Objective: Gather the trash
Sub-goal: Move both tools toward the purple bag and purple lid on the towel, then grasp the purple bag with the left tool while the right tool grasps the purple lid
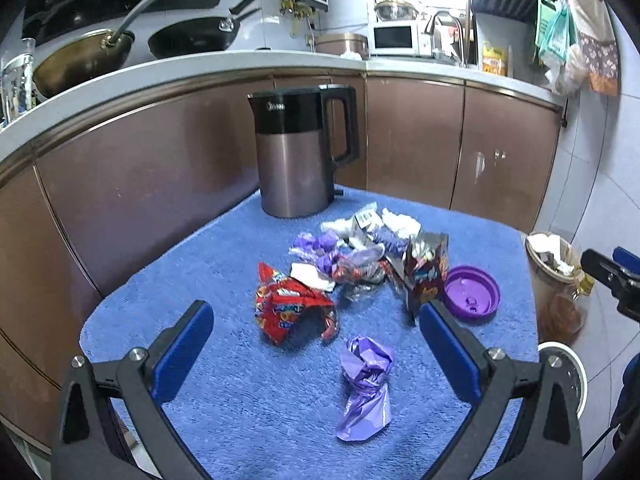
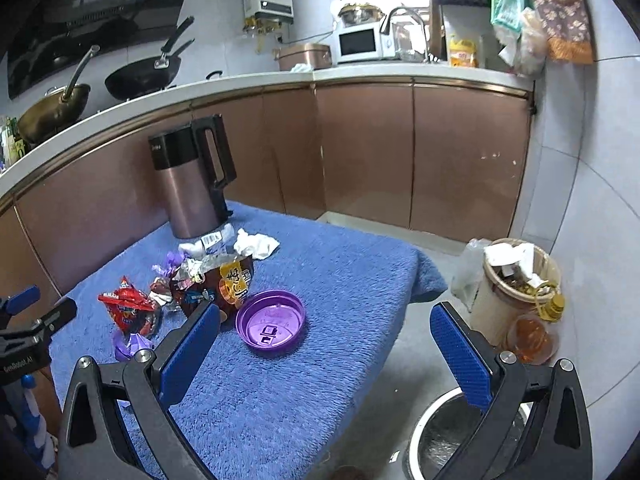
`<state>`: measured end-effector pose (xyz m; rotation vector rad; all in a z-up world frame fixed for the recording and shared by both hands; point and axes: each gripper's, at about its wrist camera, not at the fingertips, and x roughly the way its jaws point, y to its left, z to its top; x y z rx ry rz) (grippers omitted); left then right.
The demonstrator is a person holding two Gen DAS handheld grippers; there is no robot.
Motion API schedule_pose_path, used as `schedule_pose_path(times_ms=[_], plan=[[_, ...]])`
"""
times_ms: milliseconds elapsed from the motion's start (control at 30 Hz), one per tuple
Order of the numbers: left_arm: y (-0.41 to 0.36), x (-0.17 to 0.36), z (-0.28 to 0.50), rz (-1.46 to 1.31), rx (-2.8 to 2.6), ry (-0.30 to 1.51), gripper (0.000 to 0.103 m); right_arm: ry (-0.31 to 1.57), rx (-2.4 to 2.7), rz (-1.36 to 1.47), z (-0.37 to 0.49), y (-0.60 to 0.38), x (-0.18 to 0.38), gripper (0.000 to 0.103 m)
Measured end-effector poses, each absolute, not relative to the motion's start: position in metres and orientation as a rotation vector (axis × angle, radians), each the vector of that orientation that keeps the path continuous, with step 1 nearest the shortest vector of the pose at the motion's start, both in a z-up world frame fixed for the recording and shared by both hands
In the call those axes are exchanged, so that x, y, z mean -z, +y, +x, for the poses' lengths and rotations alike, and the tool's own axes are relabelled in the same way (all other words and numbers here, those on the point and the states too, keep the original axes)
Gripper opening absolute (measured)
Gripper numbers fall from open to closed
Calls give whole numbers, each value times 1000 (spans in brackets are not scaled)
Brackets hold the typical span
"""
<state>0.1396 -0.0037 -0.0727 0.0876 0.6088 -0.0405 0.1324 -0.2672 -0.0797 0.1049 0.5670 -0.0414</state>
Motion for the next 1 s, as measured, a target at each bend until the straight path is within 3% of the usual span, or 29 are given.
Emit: schedule_pose_path(times_ms=[300, 433, 667, 800, 1000], plan=[[-3, 102, 163, 87, 52, 687, 103, 665, -29, 139, 177, -259, 110, 99], [-2, 117, 172, 68, 72, 738, 103, 729, -78, 167, 203, -253, 130, 87], [-1, 138, 183, 58, 92, 798, 103, 818, -134, 192, 239, -242, 159, 77], [0, 147, 186, 39, 110, 829, 102, 855, -145, 196, 253, -243, 169, 61], [5, 158, 189, -22, 163, 893, 91, 903, -173, 201, 270, -244, 183, 44]])
